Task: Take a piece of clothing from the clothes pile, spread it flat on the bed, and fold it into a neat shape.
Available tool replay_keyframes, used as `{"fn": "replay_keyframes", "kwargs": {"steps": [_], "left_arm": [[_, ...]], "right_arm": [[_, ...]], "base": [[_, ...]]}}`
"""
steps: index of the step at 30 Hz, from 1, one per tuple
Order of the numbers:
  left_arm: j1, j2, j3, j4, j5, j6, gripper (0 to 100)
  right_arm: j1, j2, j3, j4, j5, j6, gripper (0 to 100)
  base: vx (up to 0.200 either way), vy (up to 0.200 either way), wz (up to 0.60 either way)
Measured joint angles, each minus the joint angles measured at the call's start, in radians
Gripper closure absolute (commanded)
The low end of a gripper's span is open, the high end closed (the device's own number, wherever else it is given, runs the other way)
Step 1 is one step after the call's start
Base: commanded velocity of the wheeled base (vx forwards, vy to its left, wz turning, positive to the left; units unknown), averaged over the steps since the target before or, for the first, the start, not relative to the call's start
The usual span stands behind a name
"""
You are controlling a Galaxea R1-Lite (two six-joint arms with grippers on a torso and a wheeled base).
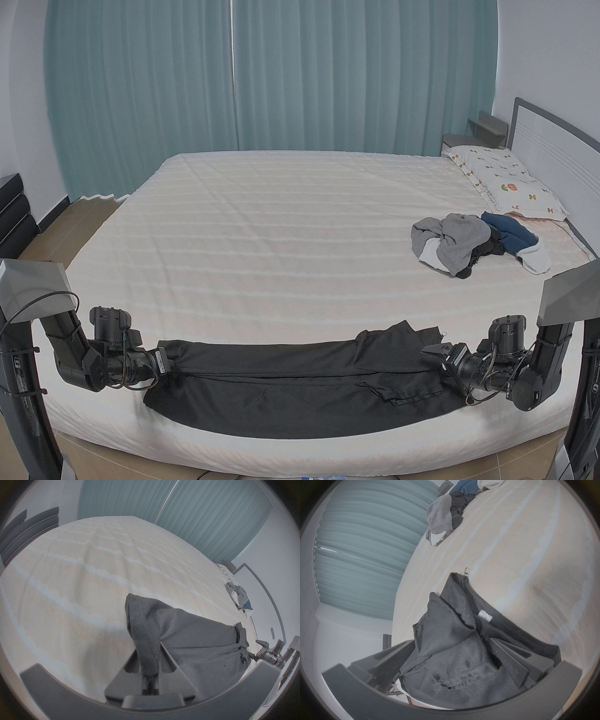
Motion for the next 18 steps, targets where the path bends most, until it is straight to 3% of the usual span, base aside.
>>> {"fn": "replay_keyframes", "kwargs": {"steps": [4, 8, 18], "left_arm": [[-0.001, 0.000, 0.000, 0.000, 0.000, -0.002, 100], [0.000, 0.001, -0.007, 0.000, -0.001, -0.011, 100], [-0.022, -0.003, -0.051, -0.003, 0.000, -0.132, 100]], "right_arm": [[0.001, 0.007, 0.007, -0.064, -0.001, 0.002, 0], [0.001, 0.020, 0.021, -0.119, -0.002, 0.003, 0], [0.000, 0.042, 0.037, -0.141, -0.002, 0.004, 0]], "base": [[-0.200, 0.000, 0.00], [0.000, 0.000, 0.00], [0.000, 0.000, 0.00]]}}
